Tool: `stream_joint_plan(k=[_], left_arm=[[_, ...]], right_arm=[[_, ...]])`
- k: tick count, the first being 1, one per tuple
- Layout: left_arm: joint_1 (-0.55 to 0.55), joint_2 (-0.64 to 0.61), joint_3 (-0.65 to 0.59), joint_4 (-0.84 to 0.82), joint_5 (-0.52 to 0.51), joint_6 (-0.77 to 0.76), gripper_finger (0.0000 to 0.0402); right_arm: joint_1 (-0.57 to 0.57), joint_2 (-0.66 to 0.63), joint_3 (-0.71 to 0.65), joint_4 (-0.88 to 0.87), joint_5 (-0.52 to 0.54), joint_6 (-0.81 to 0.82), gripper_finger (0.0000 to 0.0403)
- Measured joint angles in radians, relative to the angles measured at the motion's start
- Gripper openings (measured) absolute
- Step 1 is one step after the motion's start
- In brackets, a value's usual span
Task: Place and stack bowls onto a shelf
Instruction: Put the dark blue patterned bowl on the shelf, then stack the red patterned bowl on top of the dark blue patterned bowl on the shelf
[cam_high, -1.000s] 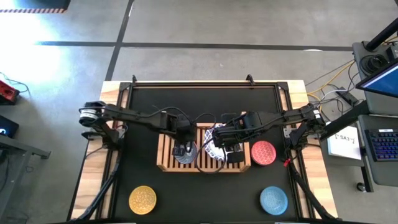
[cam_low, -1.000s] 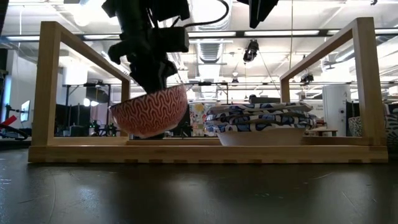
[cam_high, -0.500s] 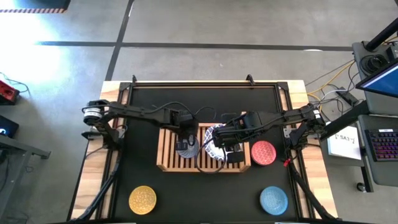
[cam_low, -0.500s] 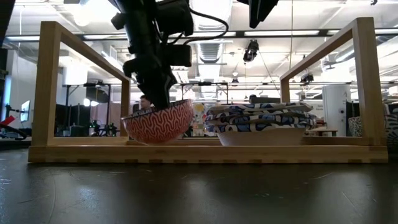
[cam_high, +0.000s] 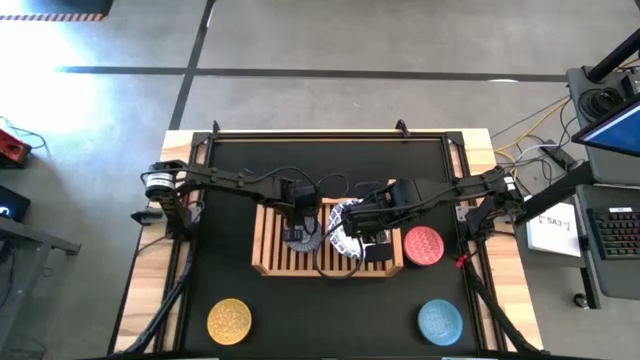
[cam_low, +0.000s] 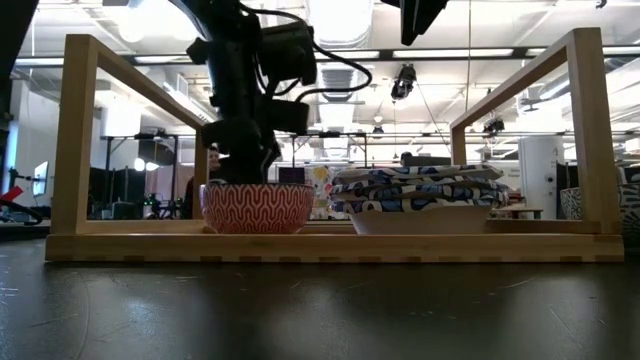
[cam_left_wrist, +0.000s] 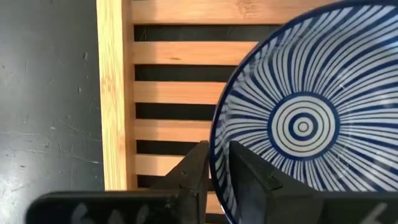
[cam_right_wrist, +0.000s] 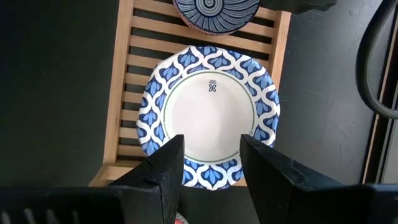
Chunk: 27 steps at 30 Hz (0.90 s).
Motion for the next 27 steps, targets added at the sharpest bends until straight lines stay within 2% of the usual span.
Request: stream_joint_plan(k=[14,21,27], left_arm=[[-0.003,-0.03,0.097,-0.14,0.034,-0.018,0.0139],[-0.004,-0.117,0.106,-0.112,0.034,-0.034,0.0146],[-0.012,-0.253,0.106,-0.077,0.034,-0.078,0.0146]], right_arm=[[0.0,-0.003,0.0,-0.039,0.0,-0.019,0.0146],[-0.047,-0.064,0.0,-0.081,0.0,-0.023,0.0146],[-0.133,-0.151,-0.066,-0.016,-0.005,0.012,0.0146]])
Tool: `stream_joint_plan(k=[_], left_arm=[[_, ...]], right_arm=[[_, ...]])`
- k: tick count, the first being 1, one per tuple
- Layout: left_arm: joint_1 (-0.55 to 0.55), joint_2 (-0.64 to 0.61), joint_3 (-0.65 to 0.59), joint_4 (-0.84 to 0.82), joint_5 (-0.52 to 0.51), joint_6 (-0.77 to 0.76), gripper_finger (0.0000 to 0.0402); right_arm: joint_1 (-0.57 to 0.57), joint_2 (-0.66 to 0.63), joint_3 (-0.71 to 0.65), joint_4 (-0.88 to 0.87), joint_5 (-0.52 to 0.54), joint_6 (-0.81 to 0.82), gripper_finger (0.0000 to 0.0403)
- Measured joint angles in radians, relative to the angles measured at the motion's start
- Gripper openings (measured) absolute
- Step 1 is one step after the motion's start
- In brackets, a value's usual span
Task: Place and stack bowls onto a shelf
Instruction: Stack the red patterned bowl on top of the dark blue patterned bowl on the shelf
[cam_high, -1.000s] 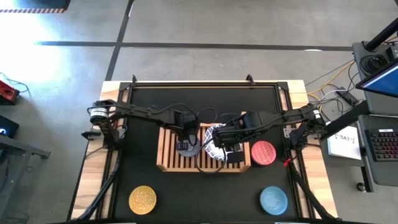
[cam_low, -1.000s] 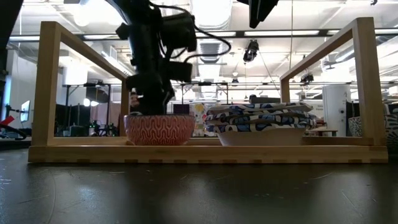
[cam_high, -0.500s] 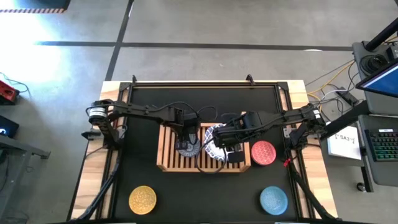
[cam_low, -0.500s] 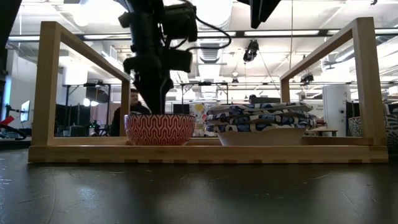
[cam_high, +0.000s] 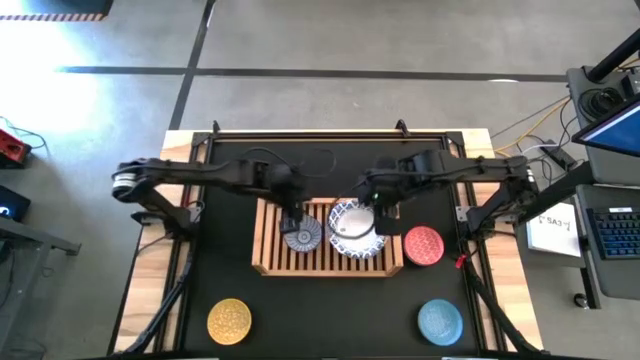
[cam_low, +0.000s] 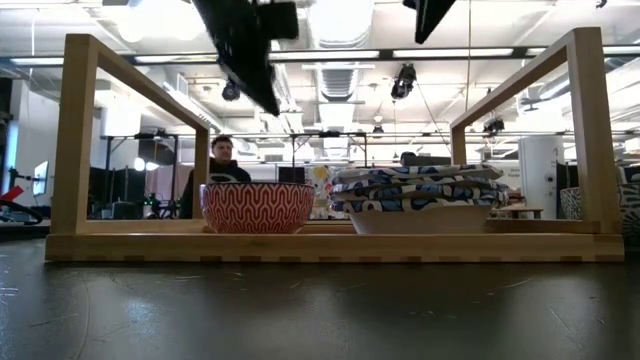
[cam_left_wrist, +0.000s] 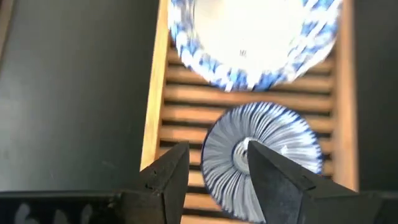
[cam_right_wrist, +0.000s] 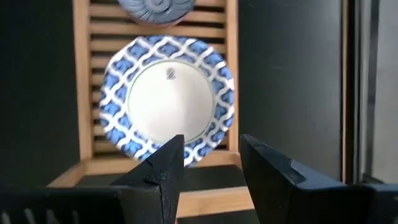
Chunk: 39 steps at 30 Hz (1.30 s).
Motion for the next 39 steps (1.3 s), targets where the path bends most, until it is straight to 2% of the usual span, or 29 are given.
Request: stream_joint_plan(k=[5,12,18,22,28,39], left_arm=[[-0.032,-0.12,-0.017,0.061,-0.003,-0.028,0.0146],[-0.059,-0.242,-0.021,0.115,-0.009,-0.038,0.0146],[-0.06,-0.282,-0.022,0.167,-0.01,-0.019,0.0146],[-0.059,-0.289,-0.022,0.171,-0.01,-0.015,0.0146],[-0.059,-0.292,-0.023,0.171,-0.01,-0.015,0.0146],[-0.059,-0.317,-0.023,0.16,-0.01,0.022,0.0145]], right_arm=[[-0.038,-0.106,-0.15,0.035,-0.031,0.076,0.0146],[-0.046,-0.317,-0.35,0.03,-0.03,0.369,0.0146],[-0.046,-0.444,-0.552,0.027,-0.029,0.582,0.0146],[-0.046,-0.479,-0.658,0.028,-0.033,0.61,0.0146],[-0.052,-0.484,-0.794,0.031,-0.111,0.634,0.0148],[-0.052,-0.479,-0.971,0.118,-0.204,0.669,0.0204]])
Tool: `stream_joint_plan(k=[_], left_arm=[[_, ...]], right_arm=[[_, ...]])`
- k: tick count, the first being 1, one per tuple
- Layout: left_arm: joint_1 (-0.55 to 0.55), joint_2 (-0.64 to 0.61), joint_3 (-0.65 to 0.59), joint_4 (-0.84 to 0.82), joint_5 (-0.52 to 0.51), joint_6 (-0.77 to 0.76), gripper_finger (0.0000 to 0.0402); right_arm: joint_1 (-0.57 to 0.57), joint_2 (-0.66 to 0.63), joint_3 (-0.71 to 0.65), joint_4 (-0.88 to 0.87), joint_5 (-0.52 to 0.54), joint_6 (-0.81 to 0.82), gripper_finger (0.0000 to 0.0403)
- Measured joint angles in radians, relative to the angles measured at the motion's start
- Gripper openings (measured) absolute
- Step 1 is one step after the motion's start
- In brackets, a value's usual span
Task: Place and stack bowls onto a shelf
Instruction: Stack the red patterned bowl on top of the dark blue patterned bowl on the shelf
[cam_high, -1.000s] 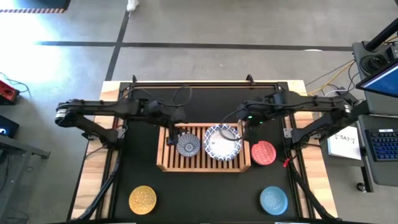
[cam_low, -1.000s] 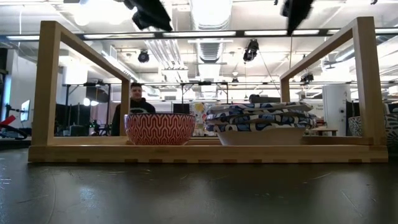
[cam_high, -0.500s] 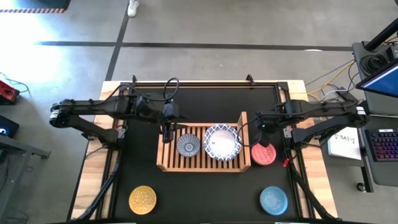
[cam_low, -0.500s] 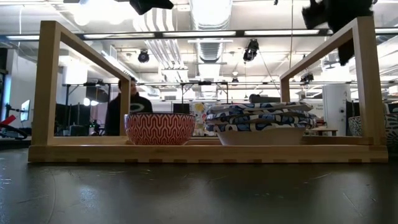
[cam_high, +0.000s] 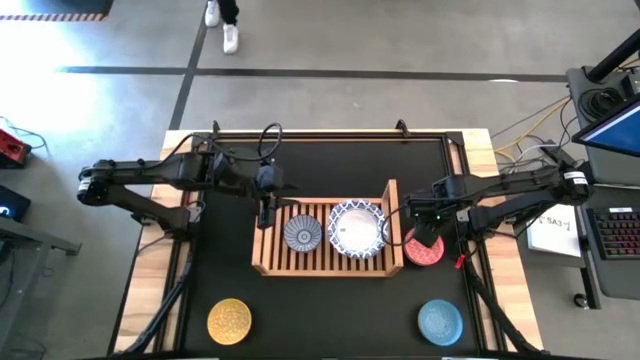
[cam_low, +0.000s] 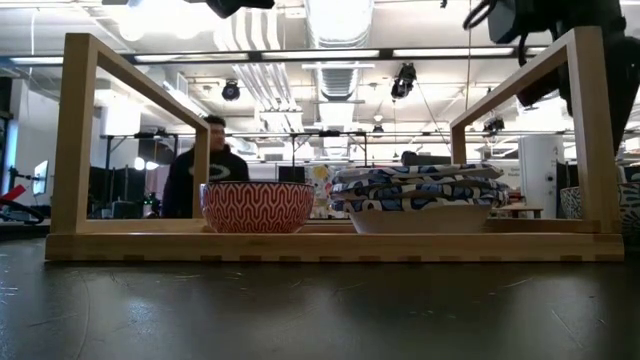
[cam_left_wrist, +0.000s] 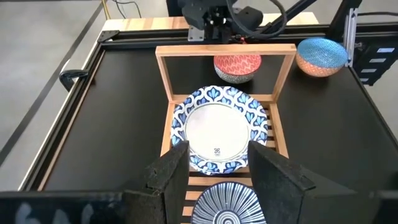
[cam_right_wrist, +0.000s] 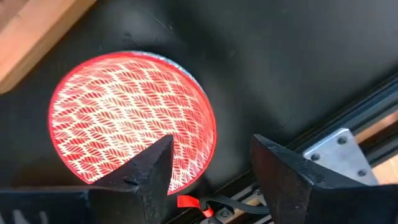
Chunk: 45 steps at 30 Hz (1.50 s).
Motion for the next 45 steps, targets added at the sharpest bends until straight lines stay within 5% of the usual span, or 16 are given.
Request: stream_joint_plan(k=[9,20,45], left_arm=[[0.0,-0.029,0.0,-0.029,0.0,0.013,0.0145],[0.0,-0.054,0.0,-0.062,-0.001,0.017,0.0146],[0.0,-0.056,0.0,-0.122,-0.001,0.039,0.0146]], right_arm=[[0.0,0.014,-0.076,0.095,-0.07,0.007,0.0212],[0.0,0.021,-0.092,0.113,0.001,0.045,0.0206],[0.0,0.006,-0.25,0.242,-0.063,0.153,0.0195]])
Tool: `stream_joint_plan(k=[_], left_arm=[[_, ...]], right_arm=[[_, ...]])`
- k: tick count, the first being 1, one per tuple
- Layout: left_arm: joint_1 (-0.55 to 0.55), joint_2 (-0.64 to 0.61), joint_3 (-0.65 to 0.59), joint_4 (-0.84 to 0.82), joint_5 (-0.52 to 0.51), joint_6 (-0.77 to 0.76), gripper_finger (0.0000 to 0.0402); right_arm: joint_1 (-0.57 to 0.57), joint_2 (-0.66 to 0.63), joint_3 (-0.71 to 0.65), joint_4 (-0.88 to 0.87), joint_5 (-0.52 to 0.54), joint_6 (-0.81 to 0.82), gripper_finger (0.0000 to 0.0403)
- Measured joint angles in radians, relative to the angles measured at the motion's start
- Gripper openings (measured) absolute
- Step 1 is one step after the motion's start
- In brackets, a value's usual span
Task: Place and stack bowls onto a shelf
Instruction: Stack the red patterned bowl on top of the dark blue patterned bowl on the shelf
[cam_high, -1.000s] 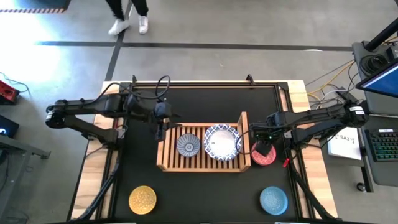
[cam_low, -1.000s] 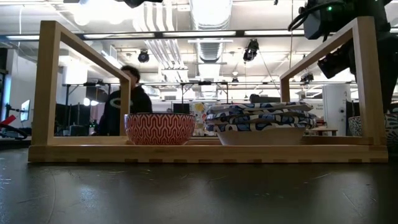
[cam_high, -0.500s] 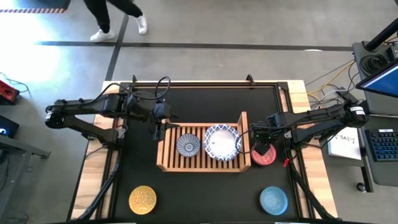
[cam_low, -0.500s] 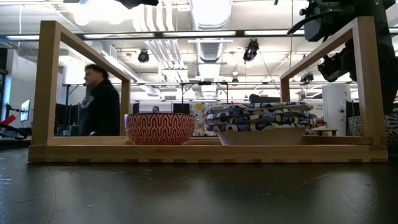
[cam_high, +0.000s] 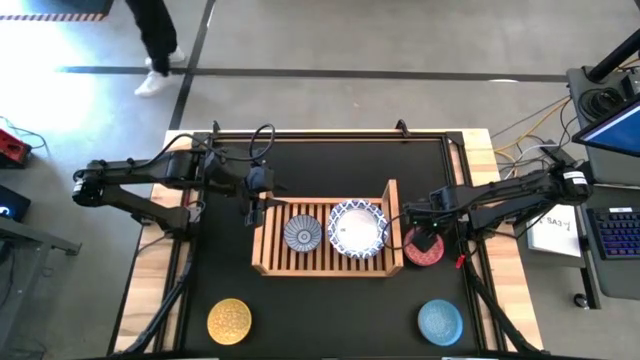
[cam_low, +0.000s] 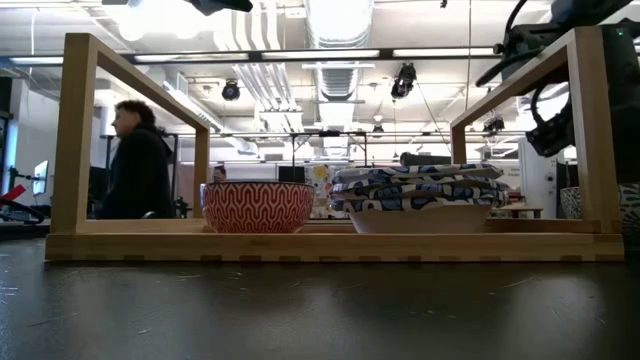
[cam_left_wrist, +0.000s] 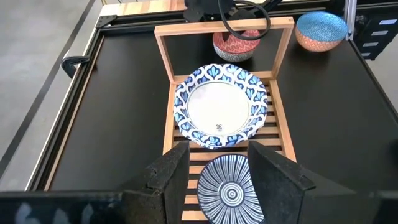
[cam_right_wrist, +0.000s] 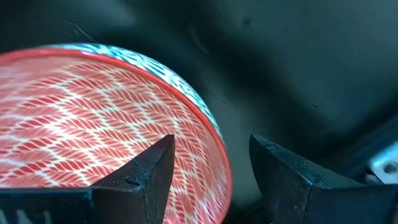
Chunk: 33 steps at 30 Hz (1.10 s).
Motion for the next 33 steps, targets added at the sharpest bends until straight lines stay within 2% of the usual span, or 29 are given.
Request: stream_joint_plan(k=[6,15,22,33], left_arm=[[0.0,0.0,0.0,0.0,0.0,0.0,0.0146],[0.0,0.001,0.0,-0.046,0.0,-0.029,0.0146],[0.0,0.001,0.0,-0.051,0.0,-0.031,0.0146],[0.001,0.001,0.0,-0.057,-0.05,-0.031,0.0146]], right_arm=[[0.0,0.0,-0.013,0.041,-0.003,0.0,0.0157],[0.0,0.0,-0.013,0.038,-0.013,0.005,0.0022],[0.001,-0.003,0.012,0.01,-0.012,0.032,0.0012],[0.0,-0.005,0.227,-0.341,0.283,0.211,0.001]])
